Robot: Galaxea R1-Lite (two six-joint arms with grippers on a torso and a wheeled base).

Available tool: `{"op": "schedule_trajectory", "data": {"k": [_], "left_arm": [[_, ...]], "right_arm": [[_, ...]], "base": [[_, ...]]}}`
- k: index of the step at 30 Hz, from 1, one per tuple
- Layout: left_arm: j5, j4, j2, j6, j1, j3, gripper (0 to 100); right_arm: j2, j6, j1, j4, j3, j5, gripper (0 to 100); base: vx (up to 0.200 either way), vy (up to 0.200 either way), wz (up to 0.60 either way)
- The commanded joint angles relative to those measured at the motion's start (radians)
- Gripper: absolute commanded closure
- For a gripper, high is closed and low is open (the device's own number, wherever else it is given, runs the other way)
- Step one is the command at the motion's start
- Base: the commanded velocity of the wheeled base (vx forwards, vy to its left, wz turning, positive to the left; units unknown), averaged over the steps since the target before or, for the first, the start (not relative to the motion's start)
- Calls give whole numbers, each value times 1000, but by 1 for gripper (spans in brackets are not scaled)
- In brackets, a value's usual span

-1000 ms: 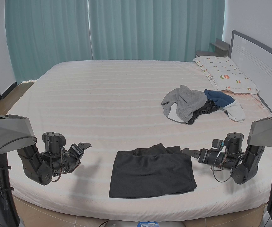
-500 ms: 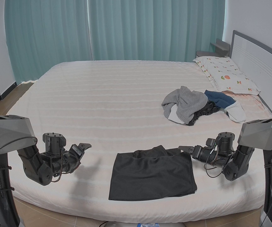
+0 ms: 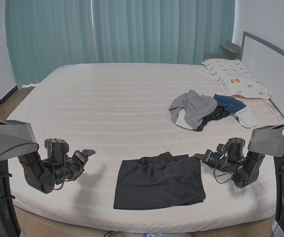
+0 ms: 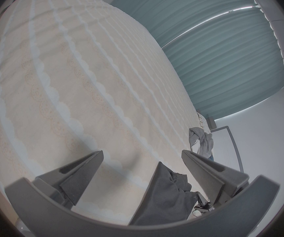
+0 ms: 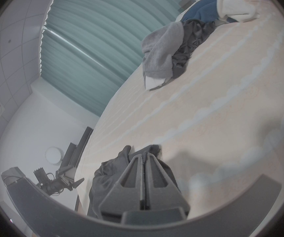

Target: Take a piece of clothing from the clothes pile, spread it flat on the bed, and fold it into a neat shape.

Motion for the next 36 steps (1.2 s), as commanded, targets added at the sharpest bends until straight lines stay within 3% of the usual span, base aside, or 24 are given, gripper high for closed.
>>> {"op": "schedule_trajectory", "data": {"k": [1,18,19,24,28,29,36], "left_arm": [[0,0,1,0,0,0,0],[0,0,1,-2,0,-1,0],[0,0,1,0,0,-1,0],[0,0,3,0,0,0,0],[0,0,7,0,0,-3,0],[0,0,7,-2,0,-4,0],[1,0,7,-2,0,-3,0]], "right_arm": [[-7,12,-20,-5,0,-13,100],[4,16,-35,2,8,-41,100],[4,16,-35,2,8,-41,0],[-56,8,-35,-47,97,-41,0],[-147,7,-24,-62,200,-9,0],[-194,7,-6,-57,246,27,0],[-208,-41,57,-54,349,67,0]], "base": [[0,0,0],[0,0,0],[0,0,0],[0,0,0],[0,0,0],[0,0,0],[-200,0,0]]}}
